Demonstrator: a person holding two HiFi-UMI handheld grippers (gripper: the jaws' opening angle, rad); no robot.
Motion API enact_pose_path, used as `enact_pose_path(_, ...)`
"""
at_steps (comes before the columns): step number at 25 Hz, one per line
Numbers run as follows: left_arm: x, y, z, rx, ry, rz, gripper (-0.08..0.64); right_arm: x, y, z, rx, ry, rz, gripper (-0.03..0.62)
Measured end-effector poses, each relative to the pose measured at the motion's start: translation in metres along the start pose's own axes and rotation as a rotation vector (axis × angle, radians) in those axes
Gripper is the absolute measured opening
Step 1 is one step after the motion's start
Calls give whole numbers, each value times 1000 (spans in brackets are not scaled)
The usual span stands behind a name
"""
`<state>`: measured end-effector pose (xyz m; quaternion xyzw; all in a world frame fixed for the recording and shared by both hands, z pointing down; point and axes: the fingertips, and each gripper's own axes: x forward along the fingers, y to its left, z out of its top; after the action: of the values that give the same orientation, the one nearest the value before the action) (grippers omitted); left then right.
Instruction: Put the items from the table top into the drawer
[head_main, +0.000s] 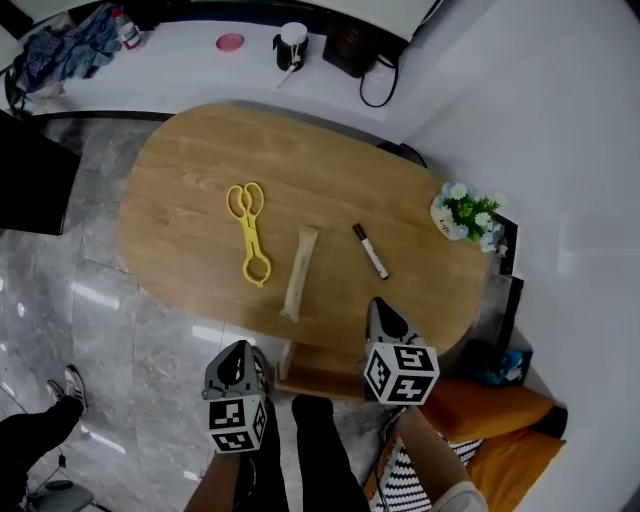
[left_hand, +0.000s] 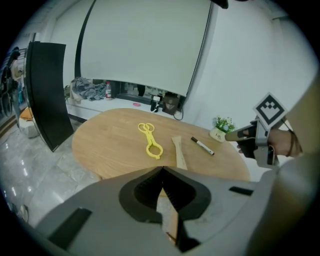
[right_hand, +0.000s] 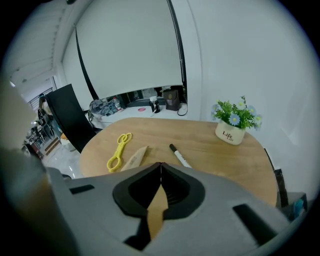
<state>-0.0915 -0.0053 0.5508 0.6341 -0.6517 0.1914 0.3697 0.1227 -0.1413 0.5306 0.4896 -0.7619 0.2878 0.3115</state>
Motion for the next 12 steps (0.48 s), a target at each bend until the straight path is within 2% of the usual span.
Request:
enact_pose_path(2,7,5,-3,-20,4,16,8,13,-5,4,-31,6,3,29)
enact_pose_path(12,43,15,-7,-70,2,62,8,75,-40,8,-200,83,-29,57)
